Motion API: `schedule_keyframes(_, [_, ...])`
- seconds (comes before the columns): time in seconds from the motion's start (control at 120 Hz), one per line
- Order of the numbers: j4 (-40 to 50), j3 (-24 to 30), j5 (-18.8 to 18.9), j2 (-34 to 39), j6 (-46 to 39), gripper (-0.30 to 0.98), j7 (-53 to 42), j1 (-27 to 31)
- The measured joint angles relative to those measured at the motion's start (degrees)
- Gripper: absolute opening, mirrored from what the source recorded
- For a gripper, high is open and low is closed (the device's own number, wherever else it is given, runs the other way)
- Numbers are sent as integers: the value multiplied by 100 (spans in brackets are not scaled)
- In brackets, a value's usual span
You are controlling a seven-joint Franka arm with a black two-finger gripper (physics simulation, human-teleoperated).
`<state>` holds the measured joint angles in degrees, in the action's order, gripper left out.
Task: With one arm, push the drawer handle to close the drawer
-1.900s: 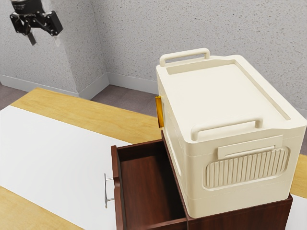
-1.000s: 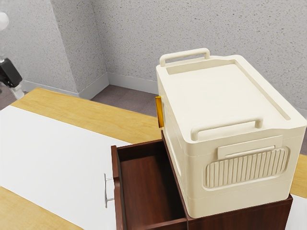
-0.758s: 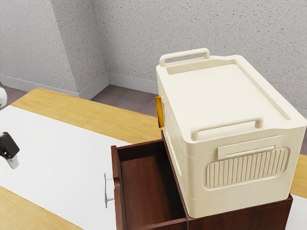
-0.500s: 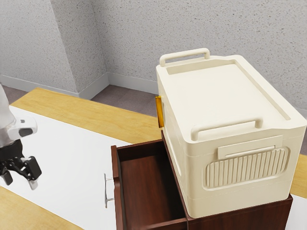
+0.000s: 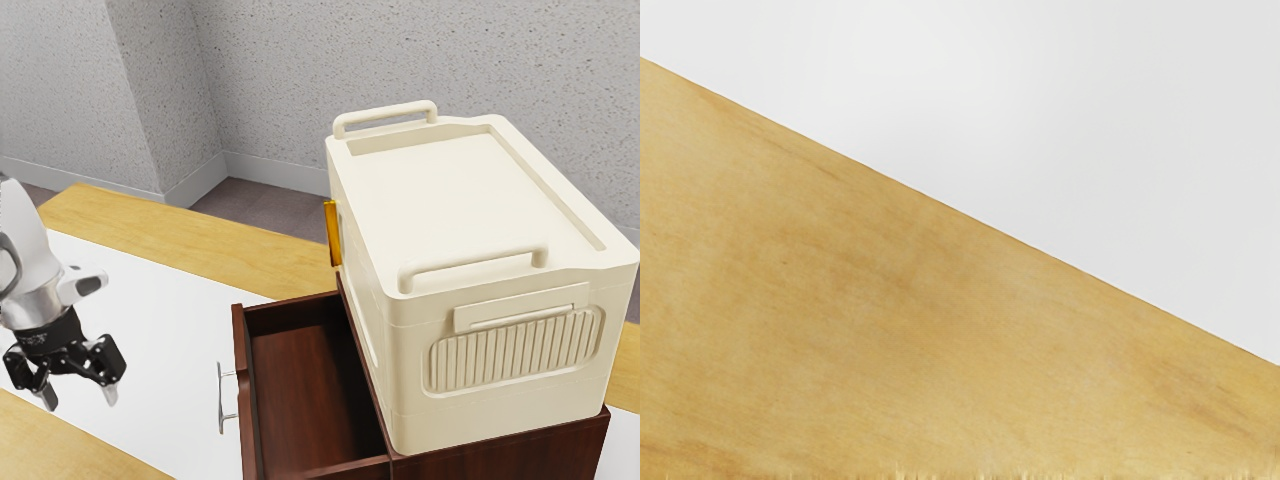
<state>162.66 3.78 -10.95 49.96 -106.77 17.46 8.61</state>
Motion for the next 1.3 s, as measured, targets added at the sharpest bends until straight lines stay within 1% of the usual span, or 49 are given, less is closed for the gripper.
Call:
schedule_keyframes(0.167, [86, 44, -87, 70, -39, 66, 646, -232])
schedule_keyframes(0.283, [74, 173, -178, 47, -66, 60, 1013, -225])
schedule_keyframes(0.317, [67, 217, -201, 36, -72, 54, 1105, -229])
schedule_keyframes(0.433, [18, 465, -305, -51, -88, 27, 1383, -195])
schedule_keyframes(0.5, [-11, 528, -351, -86, -97, 15, 1499, -221])
schedule_keyframes(0.55, [-32, 544, -221, -89, -104, 9, 1454, -231])
schedule_keyframes(0.642, [-61, 558, 157, -75, -162, 1, 987, -273])
schedule_keyframes(0.767, [-60, 576, 259, -61, -144, -5, 554, -509])
schedule_keyframes(0.85, [-79, 580, 466, -64, -173, -7, 19, -563])
schedule_keyframes(0.95, [-75, 547, 752, -57, -414, -8, -918, -1105])
schedule_keyframes(0.992, [-74, 398, 821, -55, -524, -8, -1332, -1412])
schedule_keyframes(1.033, [-74, 217, 869, -61, -616, -9, -1724, -1713])
schedule_keyframes(1.117, [-74, -13, 921, -80, -747, -9, -2436, -2092])
schedule_keyframes(1.242, [-79, -109, 868, -109, -867, -10, -3334, -2250])
schedule_keyframes(1.3, [-106, -159, 806, -243, -953, -10, -3693, -2261])
